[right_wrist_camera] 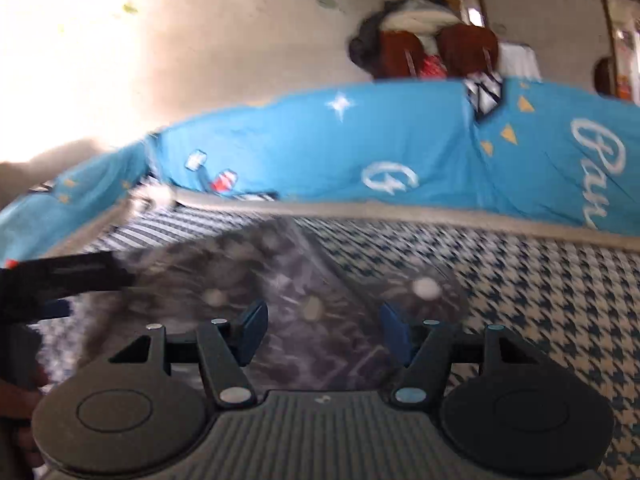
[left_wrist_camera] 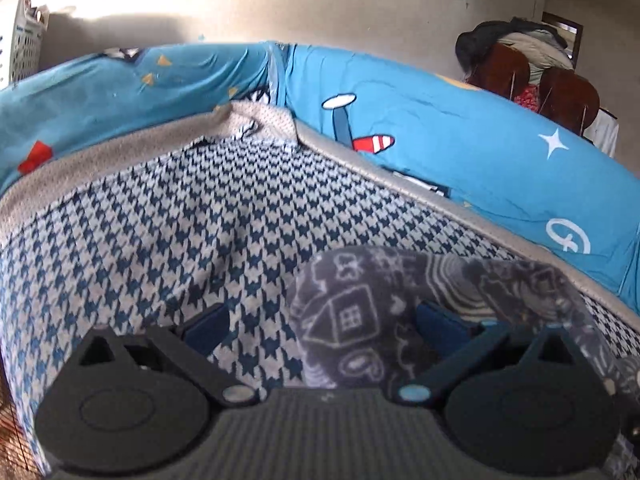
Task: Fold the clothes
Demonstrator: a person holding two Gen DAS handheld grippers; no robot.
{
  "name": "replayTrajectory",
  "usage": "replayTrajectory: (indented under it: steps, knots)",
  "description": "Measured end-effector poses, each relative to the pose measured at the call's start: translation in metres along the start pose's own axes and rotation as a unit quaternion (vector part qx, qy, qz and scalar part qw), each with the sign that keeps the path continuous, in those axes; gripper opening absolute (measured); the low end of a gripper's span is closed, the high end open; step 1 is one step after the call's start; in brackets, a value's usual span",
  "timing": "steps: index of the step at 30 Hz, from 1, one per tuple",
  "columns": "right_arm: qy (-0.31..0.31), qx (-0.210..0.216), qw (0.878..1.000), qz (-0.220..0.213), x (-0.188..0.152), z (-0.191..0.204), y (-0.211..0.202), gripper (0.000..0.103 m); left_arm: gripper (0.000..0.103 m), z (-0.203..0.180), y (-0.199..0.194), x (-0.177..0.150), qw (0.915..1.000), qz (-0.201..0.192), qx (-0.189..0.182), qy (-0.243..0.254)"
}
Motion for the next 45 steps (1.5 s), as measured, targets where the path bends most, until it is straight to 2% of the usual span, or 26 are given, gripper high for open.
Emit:
replayTrajectory:
  steps: [2, 4, 7, 12, 16, 22, 27, 32, 37, 42, 45]
  knots:
    - [0.029, -0.011, 0.999, 0.028, -0.005, -0.014, 0.014, 0.064, 0.103, 0.000, 0.004, -0.002, 1.0000, 0.007, 0.002, 0.000]
    - [0.053, -0.006, 0.998, 0.030, -0.008, -0.021, 0.018, 0.065, 0.103, 0.000, 0.008, -0.004, 0.9999, 0.013, 0.004, 0.000]
    - [0.037, -0.011, 0.999, 0.032, -0.006, -0.018, 0.017, 0.066, 0.103, 0.002, 0.009, -0.005, 0.9998, 0.018, 0.001, -0.007]
    - [0.064, -0.002, 0.998, 0.024, 0.000, -0.022, 0.004, 0.066, 0.103, 0.006, -0.004, -0.002, 0.9997, 0.012, -0.009, -0.017]
    - [0.069, 0.004, 0.998, -0.008, 0.010, -0.023, -0.018, 0.066, 0.103, -0.001, -0.028, 0.002, 0.9997, -0.010, -0.023, -0.008]
    - [0.063, 0.047, 0.997, -0.023, 0.014, -0.012, -0.032, 0.066, 0.103, -0.020, -0.060, -0.011, 0.9981, -0.017, -0.057, 0.016]
    - [0.042, 0.081, 0.996, -0.013, 0.011, 0.002, -0.024, 0.066, 0.103, -0.033, -0.062, -0.034, 0.9966, 0.011, -0.068, 0.045]
    - [0.054, 0.067, 0.996, 0.025, -0.001, -0.006, 0.008, 0.065, 0.103, -0.038, -0.040, -0.053, 0.9946, 0.061, -0.062, 0.057]
    - [0.051, 0.059, 0.997, 0.028, 0.001, -0.003, 0.013, 0.065, 0.103, -0.036, -0.044, -0.052, 0.9948, 0.065, -0.062, 0.049]
    - [0.065, 0.067, 0.995, 0.034, 0.008, -0.004, -0.001, 0.066, 0.103, -0.035, -0.048, -0.051, 0.9949, 0.069, -0.062, 0.040]
    - [0.067, 0.061, 0.995, 0.040, 0.011, -0.006, -0.011, 0.074, 0.103, -0.037, -0.055, -0.054, 0.9948, 0.069, -0.063, 0.041]
Point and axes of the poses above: each gripper's, at about its wrist camera, not at the fingertips, and y roughly the way its jaws point, z to its left, x to its top, the point moved 4 cm from there along y, roughly the way its jaws point, and after that the axes turned 3 degrees about y, right-handed, at the moved point
